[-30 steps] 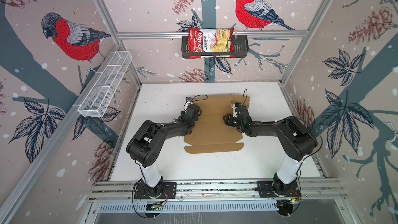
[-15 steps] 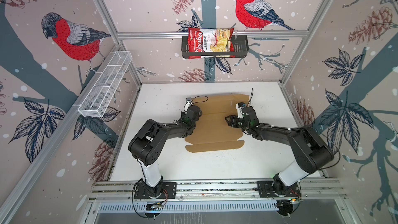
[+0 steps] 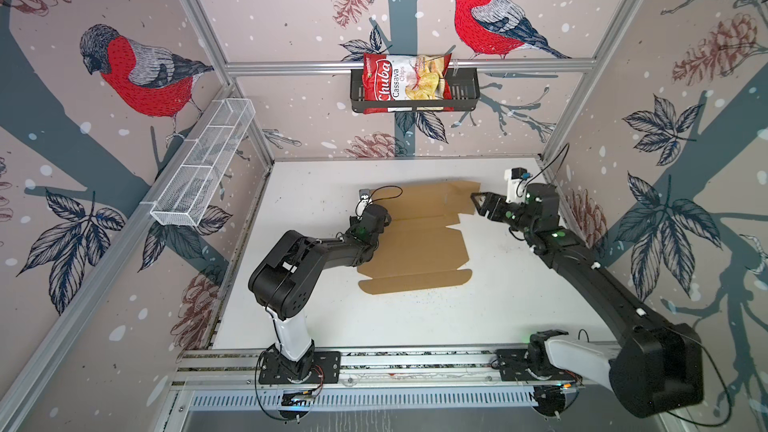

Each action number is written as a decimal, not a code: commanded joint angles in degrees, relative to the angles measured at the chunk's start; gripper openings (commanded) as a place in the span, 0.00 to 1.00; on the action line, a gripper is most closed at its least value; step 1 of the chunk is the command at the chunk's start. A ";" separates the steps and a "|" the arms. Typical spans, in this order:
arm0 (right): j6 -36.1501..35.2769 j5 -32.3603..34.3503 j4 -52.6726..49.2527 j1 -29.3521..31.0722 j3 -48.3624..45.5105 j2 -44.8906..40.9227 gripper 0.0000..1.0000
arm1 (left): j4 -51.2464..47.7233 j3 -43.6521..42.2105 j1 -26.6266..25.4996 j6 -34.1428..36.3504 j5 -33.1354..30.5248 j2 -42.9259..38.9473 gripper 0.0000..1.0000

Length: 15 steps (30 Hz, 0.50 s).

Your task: Fold the paper box

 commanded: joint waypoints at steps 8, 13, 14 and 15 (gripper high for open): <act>-6.42 -1.85 -12.50 -0.89 22.11 21.13 0.96 | -12.20 0.46 -0.11 4.08 1.87 0.64 0.00; -8.78 -6.07 -16.37 -0.81 31.77 30.85 0.98 | -12.12 0.83 -0.06 4.74 1.73 0.38 0.00; -9.53 -7.00 -17.26 -0.73 33.52 32.49 0.98 | -11.95 0.83 -0.04 4.86 1.68 0.21 0.00; -10.23 -7.75 -18.29 -0.71 35.00 33.97 0.98 | -11.95 0.88 -0.08 4.85 1.64 0.15 0.00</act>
